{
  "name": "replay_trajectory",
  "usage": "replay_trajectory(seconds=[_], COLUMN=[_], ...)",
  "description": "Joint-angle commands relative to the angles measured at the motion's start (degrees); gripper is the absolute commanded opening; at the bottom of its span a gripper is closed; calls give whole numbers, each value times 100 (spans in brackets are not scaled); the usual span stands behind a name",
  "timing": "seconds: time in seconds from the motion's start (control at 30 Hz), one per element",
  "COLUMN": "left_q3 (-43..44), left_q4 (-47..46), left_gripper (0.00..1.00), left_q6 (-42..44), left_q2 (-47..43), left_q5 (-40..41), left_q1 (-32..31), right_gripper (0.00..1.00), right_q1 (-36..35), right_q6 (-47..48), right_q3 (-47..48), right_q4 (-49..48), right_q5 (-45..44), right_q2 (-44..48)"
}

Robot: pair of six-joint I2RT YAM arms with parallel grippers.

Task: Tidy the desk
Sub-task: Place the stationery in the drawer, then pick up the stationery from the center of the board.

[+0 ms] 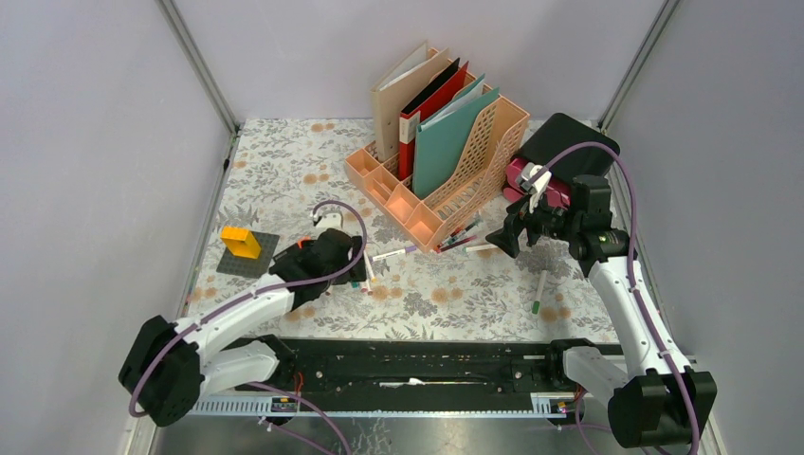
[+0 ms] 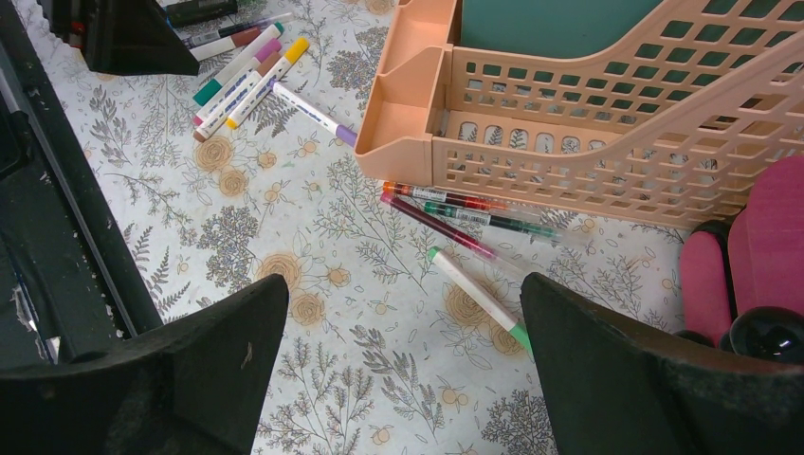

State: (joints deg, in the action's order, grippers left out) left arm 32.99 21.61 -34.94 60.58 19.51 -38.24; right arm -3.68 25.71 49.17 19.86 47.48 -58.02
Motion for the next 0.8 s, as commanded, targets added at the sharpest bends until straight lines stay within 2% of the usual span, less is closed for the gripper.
replay_trajectory(seconds=[0.0, 0.03, 0.1, 0.3, 0.6, 0.77], left_q3=[284, 287, 292, 236, 220, 205], left_q4=[49, 39, 17, -98, -216, -270], left_gripper=[88, 86, 73, 59, 54, 48], left_q6=[71, 67, 46, -4, 21, 25], left_q2=[299, 374, 523, 891, 1103, 1251], left_q5=[404, 434, 444, 383, 316, 123], left_q1=[-3, 2, 36, 202, 436, 474], right_gripper=[100, 100, 100, 100, 100, 100], right_q1=[18, 22, 17, 17, 19, 20], right_q6=[65, 64, 62, 43, 36, 32], right_q3=[-4, 1, -4, 6, 6, 10], right_q4=[-140, -136, -137, -140, -139, -140], right_q5=[24, 24, 30, 24, 33, 47], right_q2=[63, 65, 73, 90, 72, 75])
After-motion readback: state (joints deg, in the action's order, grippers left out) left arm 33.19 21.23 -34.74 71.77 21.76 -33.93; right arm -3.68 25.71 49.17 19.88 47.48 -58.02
